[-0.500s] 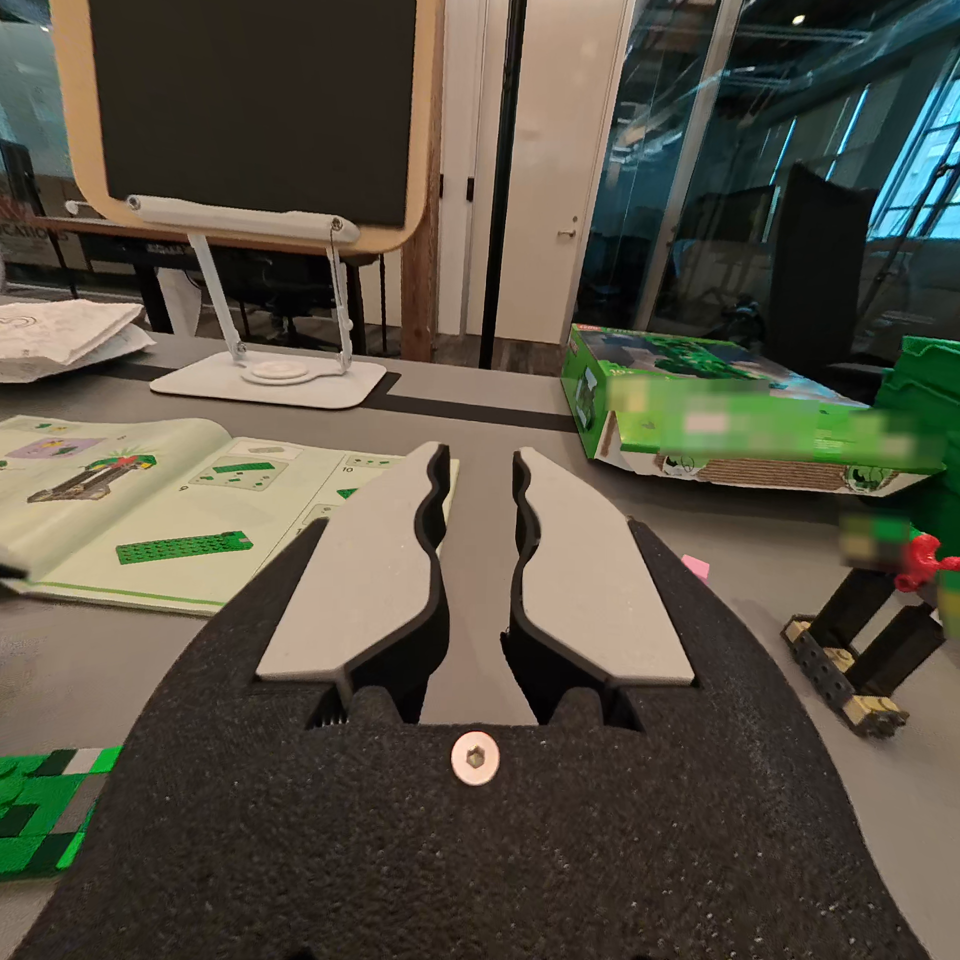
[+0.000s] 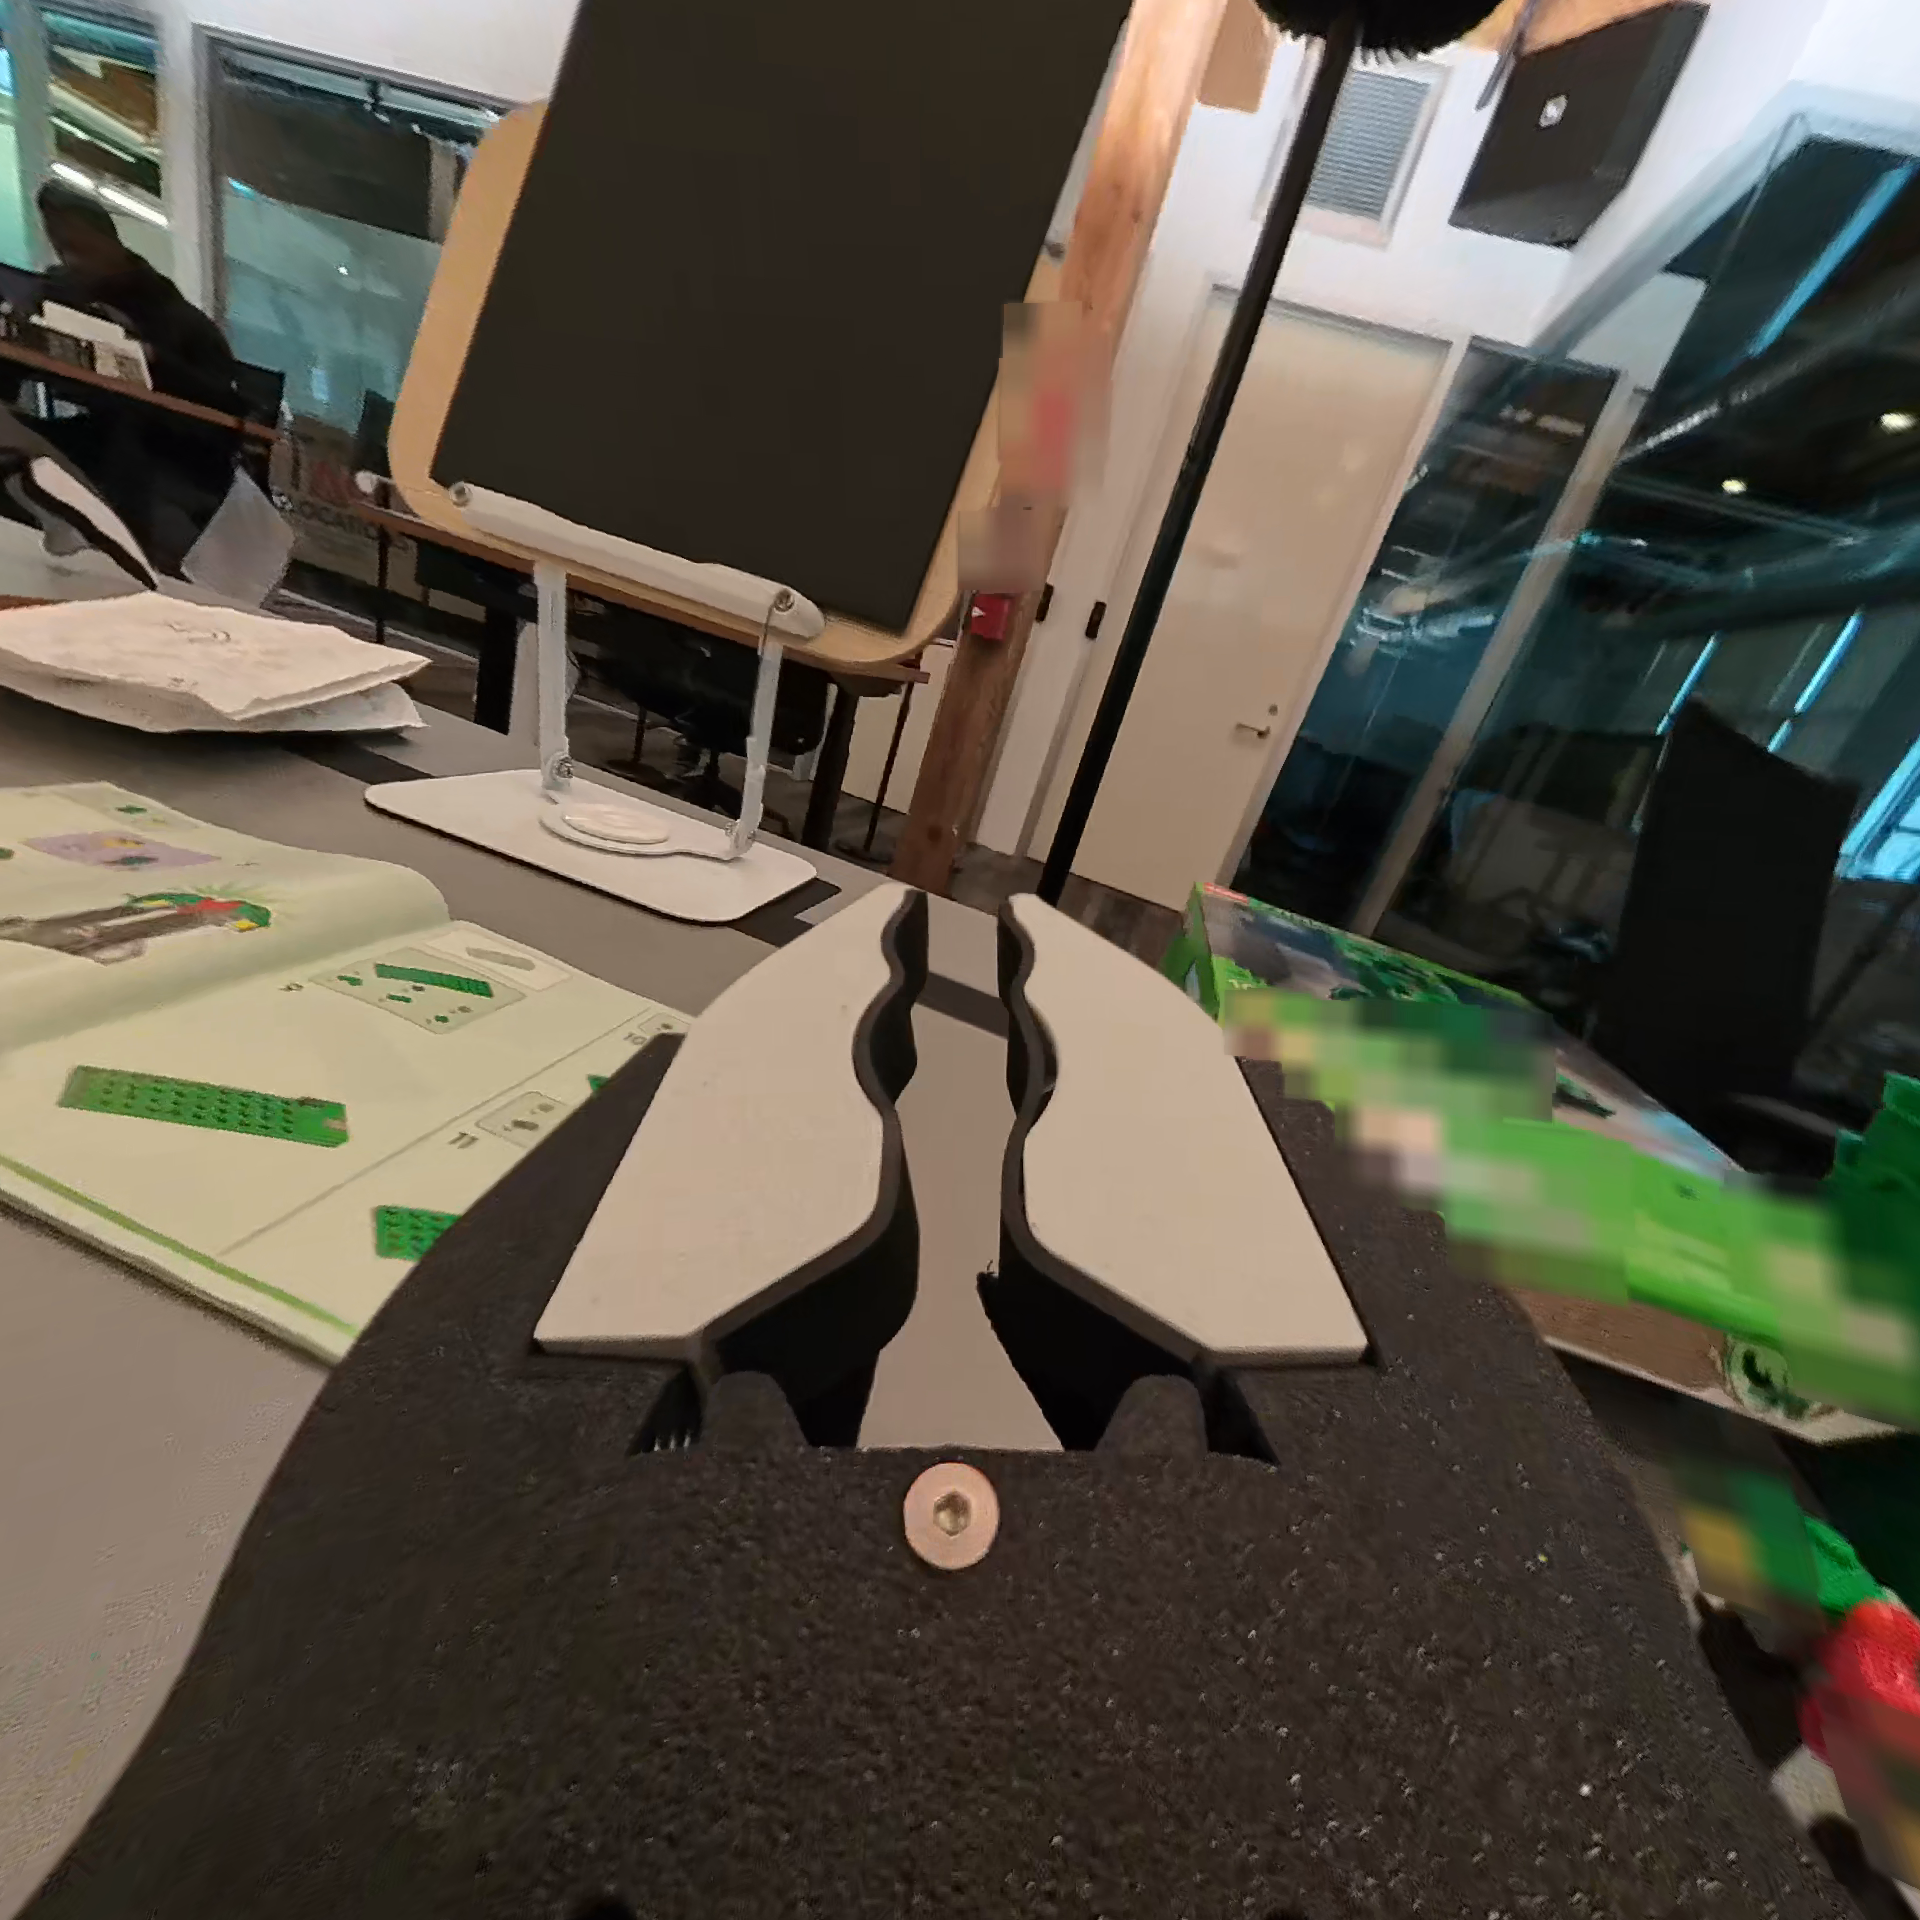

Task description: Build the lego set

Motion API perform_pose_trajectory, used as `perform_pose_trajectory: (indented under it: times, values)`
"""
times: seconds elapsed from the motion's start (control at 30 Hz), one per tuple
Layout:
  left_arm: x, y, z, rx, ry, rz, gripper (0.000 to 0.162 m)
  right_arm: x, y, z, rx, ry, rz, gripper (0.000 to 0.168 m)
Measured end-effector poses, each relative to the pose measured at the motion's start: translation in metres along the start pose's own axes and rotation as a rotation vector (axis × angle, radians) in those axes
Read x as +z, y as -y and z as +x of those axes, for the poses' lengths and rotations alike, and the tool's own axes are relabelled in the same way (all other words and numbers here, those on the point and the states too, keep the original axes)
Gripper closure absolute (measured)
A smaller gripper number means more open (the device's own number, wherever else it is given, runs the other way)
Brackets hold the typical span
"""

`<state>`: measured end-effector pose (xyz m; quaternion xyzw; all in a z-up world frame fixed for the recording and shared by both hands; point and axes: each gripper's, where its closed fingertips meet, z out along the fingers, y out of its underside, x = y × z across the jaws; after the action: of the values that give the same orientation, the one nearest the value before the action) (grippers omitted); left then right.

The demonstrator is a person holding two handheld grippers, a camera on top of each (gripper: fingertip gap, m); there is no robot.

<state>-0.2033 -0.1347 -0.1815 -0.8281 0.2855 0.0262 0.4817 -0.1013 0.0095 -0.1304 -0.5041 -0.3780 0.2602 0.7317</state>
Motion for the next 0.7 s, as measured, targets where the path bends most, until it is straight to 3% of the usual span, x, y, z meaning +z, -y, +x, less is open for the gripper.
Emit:
perform_pose_trajectory:
  times: [0.17, 0.3, 0.5, 0.7]
  values:
    - [0.076, 0.023, 0.029, 0.118, -0.146, -0.152, 0.130, 0.008, -0.008, 0.014, 0.000, 0.055, 0.006, 0.156]
    - [0.114, 0.026, 0.044, 0.174, -0.194, -0.223, 0.121, 0.006, -0.010, 0.024, 0.060, 0.069, 0.023, 0.156]
    - [0.130, 0.026, 0.040, 0.137, -0.206, -0.262, 0.109, 0.009, -0.013, 0.025, 0.150, 0.111, 0.023, 0.155]
    - [0.128, 0.019, 0.032, 0.118, -0.201, -0.257, 0.096, 0.014, -0.014, 0.003, 0.085, 0.262, 0.027, 0.156]
